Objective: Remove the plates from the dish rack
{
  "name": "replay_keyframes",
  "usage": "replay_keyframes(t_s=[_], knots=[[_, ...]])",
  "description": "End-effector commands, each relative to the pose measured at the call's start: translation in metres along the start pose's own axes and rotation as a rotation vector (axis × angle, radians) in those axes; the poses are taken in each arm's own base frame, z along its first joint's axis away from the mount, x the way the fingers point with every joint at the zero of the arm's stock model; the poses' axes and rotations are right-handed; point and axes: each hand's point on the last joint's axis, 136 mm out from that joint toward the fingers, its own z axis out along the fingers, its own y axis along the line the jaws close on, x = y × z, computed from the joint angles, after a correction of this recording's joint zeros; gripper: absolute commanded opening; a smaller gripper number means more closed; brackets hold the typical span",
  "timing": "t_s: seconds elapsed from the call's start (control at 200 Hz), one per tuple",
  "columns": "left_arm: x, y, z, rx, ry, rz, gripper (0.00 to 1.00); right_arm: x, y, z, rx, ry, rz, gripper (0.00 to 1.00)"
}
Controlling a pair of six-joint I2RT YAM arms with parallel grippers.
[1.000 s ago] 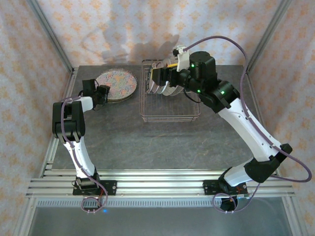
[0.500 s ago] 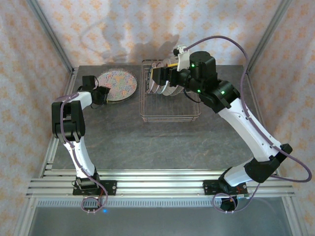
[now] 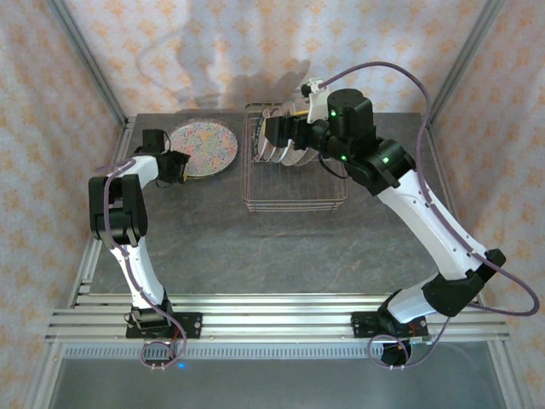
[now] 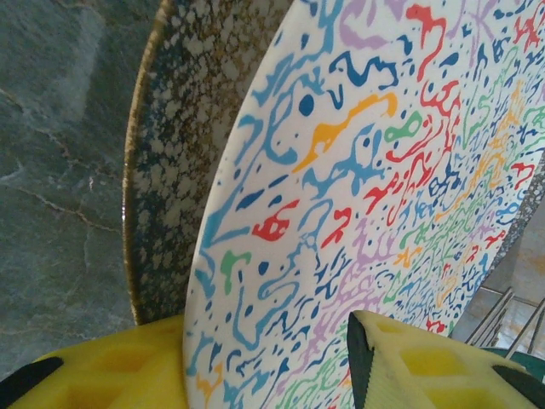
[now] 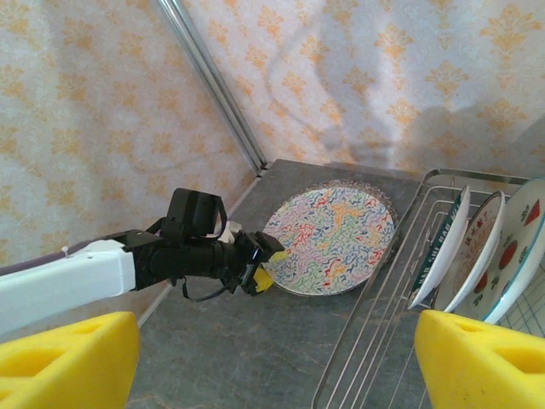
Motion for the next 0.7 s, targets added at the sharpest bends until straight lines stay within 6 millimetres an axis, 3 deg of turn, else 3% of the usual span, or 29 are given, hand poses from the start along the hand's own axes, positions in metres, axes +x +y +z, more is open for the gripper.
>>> replay_keyframes(t_s=[0.0,0.2,0.38,0.4,0.535,0.696], knots=[[-0.005,0.01,-0.015,-0.065,-0.025,-0.003,0.5,-0.01,-0.004,-0.006,0.049,-0.027,0.012,0.84],[-0.005,0.009,-0.022,-0.071,-0.031,0.0,0.51,-0.007,-0.043,-0.013,0.272,-0.011,0.016,0.83],[-0.005,0.003,-0.037,-0.063,-0.045,0.007,0.51,-0.004,-0.117,-0.033,0.549,0.015,0.174,0.74],[-0.005,-0.007,-0.05,-0.033,-0.058,0.014,0.52,-0.001,-0.123,-0.034,0.572,0.025,0.189,0.73],[0.006,-0.029,-0.082,0.035,-0.076,0.04,0.53,0.01,-0.17,-0.033,0.666,0.076,0.264,0.69],[0.052,-0.077,-0.133,0.197,-0.062,0.162,0.53,0.026,-0.211,-0.006,0.634,0.164,0.363,0.67]])
